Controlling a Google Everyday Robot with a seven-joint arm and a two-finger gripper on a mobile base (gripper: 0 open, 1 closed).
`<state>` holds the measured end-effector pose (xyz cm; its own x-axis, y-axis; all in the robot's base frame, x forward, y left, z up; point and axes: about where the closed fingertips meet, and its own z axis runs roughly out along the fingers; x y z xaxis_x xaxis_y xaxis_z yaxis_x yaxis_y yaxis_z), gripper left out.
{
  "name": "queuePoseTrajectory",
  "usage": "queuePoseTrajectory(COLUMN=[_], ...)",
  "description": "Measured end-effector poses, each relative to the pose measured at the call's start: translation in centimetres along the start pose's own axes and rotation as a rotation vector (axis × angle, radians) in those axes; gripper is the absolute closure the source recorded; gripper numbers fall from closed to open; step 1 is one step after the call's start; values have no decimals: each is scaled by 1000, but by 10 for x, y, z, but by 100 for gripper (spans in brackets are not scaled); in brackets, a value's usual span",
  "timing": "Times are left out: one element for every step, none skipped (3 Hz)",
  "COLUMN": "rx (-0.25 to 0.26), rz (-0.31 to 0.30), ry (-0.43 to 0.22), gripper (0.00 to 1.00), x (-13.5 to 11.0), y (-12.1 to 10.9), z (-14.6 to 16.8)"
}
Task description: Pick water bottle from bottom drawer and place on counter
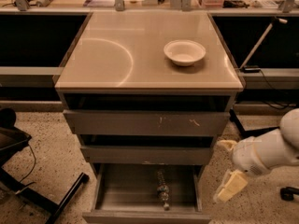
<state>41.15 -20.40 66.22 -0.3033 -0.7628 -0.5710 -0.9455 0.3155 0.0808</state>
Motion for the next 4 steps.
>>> queuePoseTrajectory(rx=[-49,-49,-97,-203], rz=[134,134,118,259], ry=[-58,-59,-122,-270], gripper=[0,0,0,0], x=[59,59,57,33], y=[-5,-5,-4,15], z=[79,79,106,187])
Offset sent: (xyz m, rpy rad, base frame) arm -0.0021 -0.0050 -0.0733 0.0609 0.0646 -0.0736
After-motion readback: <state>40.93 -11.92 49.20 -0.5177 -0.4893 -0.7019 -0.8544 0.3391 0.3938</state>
